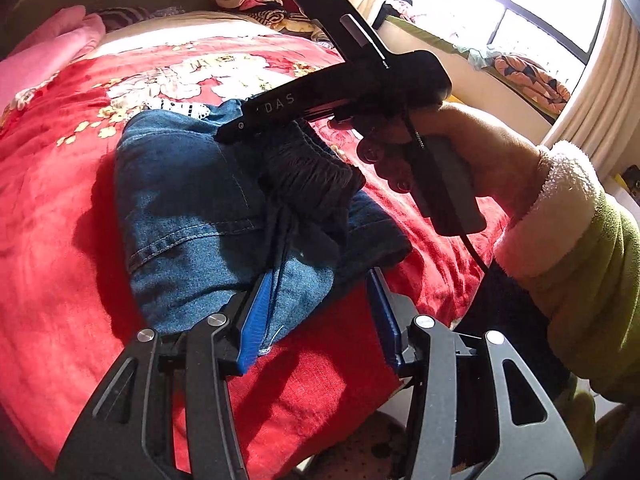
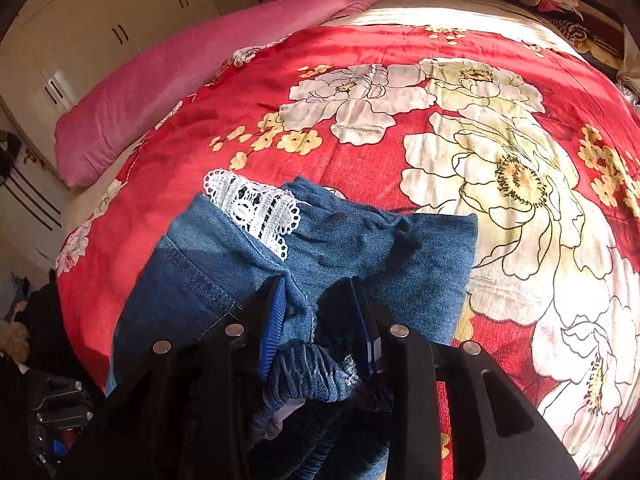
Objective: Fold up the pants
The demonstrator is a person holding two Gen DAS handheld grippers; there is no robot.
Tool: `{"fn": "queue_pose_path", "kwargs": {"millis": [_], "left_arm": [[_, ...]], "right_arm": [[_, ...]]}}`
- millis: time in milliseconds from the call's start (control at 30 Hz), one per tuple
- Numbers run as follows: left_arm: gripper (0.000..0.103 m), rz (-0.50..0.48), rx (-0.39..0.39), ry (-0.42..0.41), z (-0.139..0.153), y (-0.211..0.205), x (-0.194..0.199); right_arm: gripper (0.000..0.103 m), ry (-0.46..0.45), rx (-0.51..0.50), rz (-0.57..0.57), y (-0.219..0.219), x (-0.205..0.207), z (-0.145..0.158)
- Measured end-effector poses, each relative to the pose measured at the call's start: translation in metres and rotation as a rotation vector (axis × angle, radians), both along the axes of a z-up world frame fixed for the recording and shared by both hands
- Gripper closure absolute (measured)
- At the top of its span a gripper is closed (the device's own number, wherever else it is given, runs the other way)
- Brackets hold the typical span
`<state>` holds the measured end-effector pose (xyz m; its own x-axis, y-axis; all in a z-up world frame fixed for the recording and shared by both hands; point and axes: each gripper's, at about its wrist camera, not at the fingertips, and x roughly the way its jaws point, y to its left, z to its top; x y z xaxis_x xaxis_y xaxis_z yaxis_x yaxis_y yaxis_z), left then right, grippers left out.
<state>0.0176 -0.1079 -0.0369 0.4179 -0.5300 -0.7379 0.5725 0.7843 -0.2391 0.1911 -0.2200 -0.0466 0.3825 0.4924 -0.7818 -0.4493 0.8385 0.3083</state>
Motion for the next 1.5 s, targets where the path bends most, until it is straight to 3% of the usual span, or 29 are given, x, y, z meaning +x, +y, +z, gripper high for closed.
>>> {"fn": "queue_pose_path", "kwargs": {"millis": [100, 300, 500, 867, 1000, 1233, 1500], "left_arm": [[0.064, 0.009, 0.015, -0.005, 0.0, -0.003, -0.002], [0.063, 0.036, 0.01, -0.003, 0.006, 0.0, -0.001], [0.053, 0.049, -0.01, -0.018, 0.018, 0.0, -0.003], [0.039, 0.111, -0.031, -0.07, 0.041, 0.011, -0.01], [0.026, 0.143, -0.029, -0.08, 0.049, 0.017, -0.013], [0.013, 0.19, -0.036, -0.095, 0.057, 0.025, -0.016], [0.01, 0.224, -0.007, -0.101, 0.056, 0.026, -0.015]], "right_arm": [[0.068, -0.008, 0.046, -0.014, -0.006, -0.004, 0.004], [0.05, -0.096, 0.144, -0.072, -0.037, -0.028, 0.041], [0.036, -0.163, 0.144, -0.128, -0.063, -0.062, 0.059], [0.024, -0.217, 0.189, -0.187, -0.075, -0.109, 0.085], [0.02, -0.246, 0.191, -0.184, -0.07, -0.122, 0.098], [0.01, -0.3, 0.149, -0.203, -0.065, -0.143, 0.113], [0.007, -0.307, 0.116, -0.236, -0.067, -0.154, 0.111]]}}
